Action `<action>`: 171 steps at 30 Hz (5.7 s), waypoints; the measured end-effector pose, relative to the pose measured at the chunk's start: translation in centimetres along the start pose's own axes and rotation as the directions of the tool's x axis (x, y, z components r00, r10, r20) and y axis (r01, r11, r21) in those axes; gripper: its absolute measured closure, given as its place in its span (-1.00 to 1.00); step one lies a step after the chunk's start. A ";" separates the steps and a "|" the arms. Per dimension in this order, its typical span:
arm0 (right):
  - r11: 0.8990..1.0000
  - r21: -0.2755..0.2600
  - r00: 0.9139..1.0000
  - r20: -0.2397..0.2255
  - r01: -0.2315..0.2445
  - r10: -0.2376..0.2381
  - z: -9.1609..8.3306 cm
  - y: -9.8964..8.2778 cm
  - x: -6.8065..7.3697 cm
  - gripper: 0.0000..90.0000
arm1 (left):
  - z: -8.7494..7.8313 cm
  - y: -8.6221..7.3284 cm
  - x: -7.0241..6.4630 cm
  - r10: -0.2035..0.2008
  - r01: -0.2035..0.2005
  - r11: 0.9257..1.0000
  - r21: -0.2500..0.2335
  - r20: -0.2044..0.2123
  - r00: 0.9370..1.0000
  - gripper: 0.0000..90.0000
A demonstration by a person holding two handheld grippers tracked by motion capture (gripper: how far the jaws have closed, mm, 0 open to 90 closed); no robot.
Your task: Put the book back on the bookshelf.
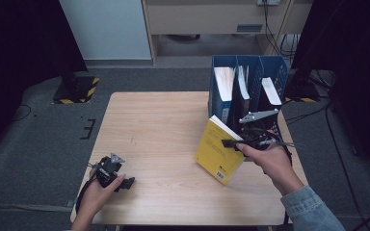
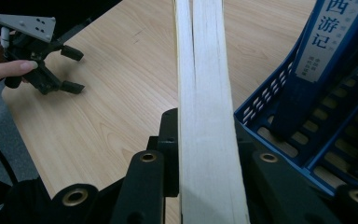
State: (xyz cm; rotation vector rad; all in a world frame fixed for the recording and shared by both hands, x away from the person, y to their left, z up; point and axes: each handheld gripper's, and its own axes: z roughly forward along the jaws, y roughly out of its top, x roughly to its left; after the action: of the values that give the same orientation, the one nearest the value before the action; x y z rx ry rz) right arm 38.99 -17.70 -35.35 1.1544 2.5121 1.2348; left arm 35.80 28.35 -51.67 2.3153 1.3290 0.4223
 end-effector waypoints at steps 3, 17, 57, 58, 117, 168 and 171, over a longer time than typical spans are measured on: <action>1.000 -0.001 1.000 0.003 -0.001 0.001 -0.3 -0.2 -0.1 0.65 | 0.0 0.0 0.0 -0.002 0.002 1.000 0.001 0.004 1.000 -0.93; 1.000 -0.022 1.000 -0.030 0.000 -0.001 -1.4 1.0 0.3 0.65 | 0.3 -0.2 0.1 -0.022 0.023 1.000 -0.005 0.034 0.999 -1.00; 0.990 -0.106 0.994 0.046 -0.097 0.102 -9.3 3.7 -2.8 0.65 | 0.3 -0.3 0.2 -0.031 0.032 0.999 -0.014 0.038 0.999 -1.00; 0.989 -0.106 0.993 0.048 -0.102 0.107 -9.5 3.7 -3.0 0.65 | 0.3 -0.3 0.1 -0.032 0.032 0.999 -0.014 0.037 0.999 -1.00; 0.970 -0.110 0.928 0.286 -0.216 0.239 -13.9 3.3 -9.8 0.65 | 0.4 -0.4 0.1 -0.025 0.026 0.999 -0.030 0.038 0.999 -1.00; 0.950 -0.141 0.858 0.407 -0.279 0.313 -6.5 10.1 -11.1 0.64 | 0.4 -0.5 -0.2 -0.023 0.025 0.998 -0.052 0.042 0.999 -1.00; 0.949 -0.139 0.850 0.423 -0.281 0.314 -5.9 10.4 -11.2 0.64 | 0.4 -0.5 -0.3 -0.023 0.025 0.998 -0.052 0.042 0.999 -1.00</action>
State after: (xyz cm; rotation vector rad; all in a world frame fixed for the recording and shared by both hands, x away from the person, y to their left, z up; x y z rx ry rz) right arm 50.59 -25.08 -26.39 1.6393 1.9923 0.9655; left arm 35.47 28.27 -52.32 2.2503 1.3092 0.3945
